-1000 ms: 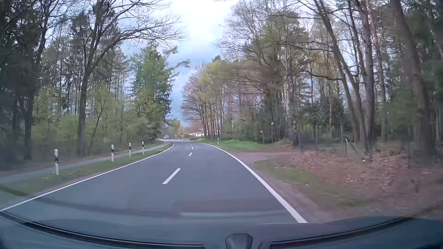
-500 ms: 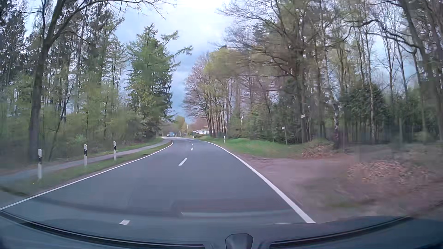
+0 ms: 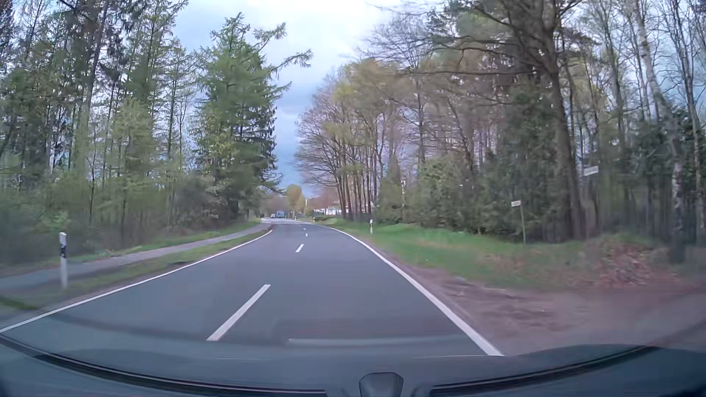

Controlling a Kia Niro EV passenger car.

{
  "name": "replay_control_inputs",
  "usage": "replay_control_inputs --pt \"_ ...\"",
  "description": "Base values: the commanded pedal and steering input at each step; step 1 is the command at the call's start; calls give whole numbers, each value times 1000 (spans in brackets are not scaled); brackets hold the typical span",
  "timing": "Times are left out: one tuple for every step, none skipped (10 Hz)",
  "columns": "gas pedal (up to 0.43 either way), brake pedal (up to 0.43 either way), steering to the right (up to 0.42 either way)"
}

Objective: Follow the waypoints while adhering to traffic rules and regulations

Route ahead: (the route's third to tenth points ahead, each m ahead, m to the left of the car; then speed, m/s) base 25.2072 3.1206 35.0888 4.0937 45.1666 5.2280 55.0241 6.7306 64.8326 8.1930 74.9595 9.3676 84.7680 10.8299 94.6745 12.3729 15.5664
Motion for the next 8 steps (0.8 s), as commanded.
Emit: replay_control_inputs --pt "79 0 -16" --pt "79 0 -16" --pt "79 0 -16" --pt "79 0 -16" --pt "79 0 -16" --pt "79 0 -16" --pt "79 0 -16" --pt "79 0 -16"
